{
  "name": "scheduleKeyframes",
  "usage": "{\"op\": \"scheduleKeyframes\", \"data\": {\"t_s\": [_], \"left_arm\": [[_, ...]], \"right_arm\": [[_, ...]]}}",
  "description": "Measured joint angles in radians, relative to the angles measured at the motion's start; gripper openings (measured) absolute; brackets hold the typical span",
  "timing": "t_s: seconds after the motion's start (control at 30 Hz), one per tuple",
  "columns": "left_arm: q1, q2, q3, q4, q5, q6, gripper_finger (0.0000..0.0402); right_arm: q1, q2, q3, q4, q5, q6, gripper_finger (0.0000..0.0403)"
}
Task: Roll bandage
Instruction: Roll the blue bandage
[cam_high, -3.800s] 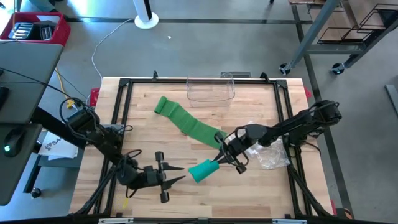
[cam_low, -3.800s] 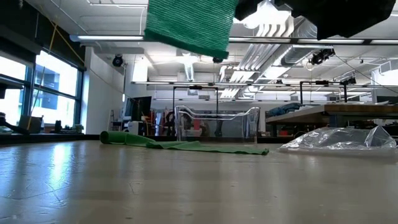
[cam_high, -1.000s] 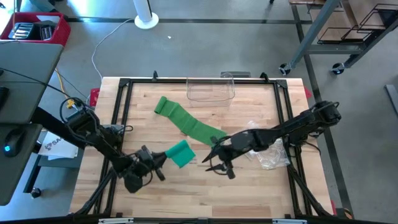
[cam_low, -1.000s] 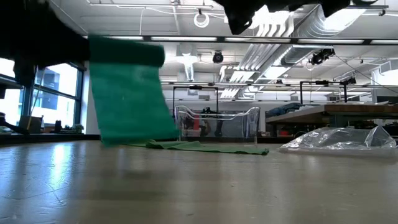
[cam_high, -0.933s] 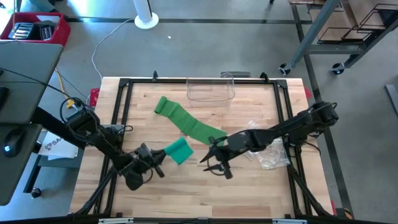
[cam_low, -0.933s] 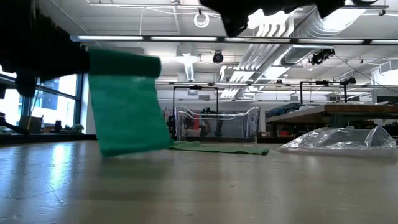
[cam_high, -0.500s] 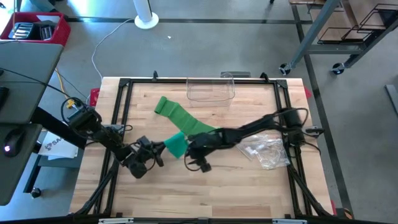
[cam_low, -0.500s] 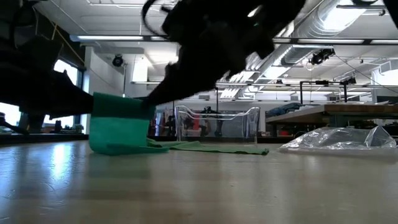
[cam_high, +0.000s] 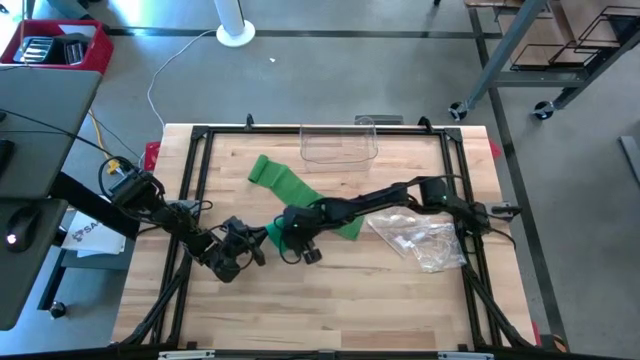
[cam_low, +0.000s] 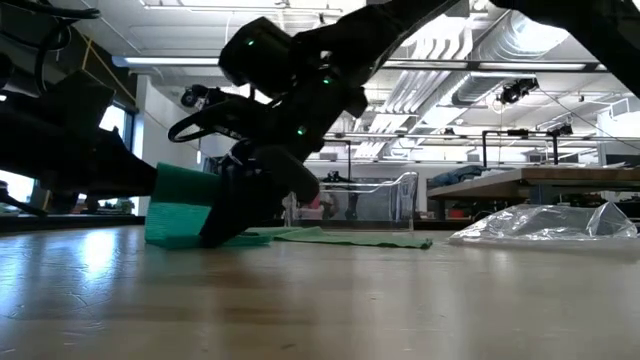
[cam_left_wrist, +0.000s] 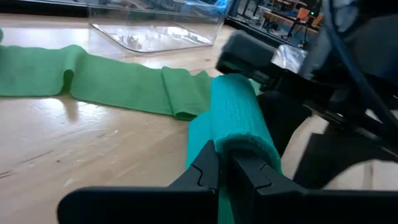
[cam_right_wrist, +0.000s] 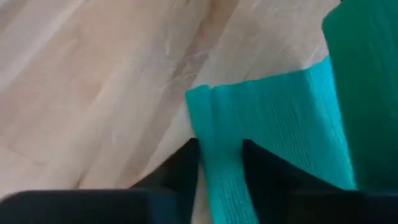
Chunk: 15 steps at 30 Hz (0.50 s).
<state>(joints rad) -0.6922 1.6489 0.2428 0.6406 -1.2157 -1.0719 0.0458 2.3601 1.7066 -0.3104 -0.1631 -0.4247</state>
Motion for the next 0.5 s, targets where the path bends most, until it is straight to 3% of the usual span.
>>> {"op": "scheduleKeyframes", "data": {"t_s": [0.17, 0.33, 0.5], "left_arm": [[0.004, 0.0, 0.0, -0.015, 0.002, -0.001, 0.0023], [0.024, 0.0, 0.0, -0.08, -0.01, -0.034, 0.0045], [0.037, 0.0, 0.001, -0.2, -0.008, -0.129, 0.0038]], "right_arm": [[0.007, 0.006, 0.022, -0.07, -0.057, -0.003, 0.0011], [0.044, -0.031, 0.015, -0.144, -0.09, 0.034, 0.0004], [0.096, -0.073, 0.011, -0.212, -0.129, 0.067, 0.0002]]}}
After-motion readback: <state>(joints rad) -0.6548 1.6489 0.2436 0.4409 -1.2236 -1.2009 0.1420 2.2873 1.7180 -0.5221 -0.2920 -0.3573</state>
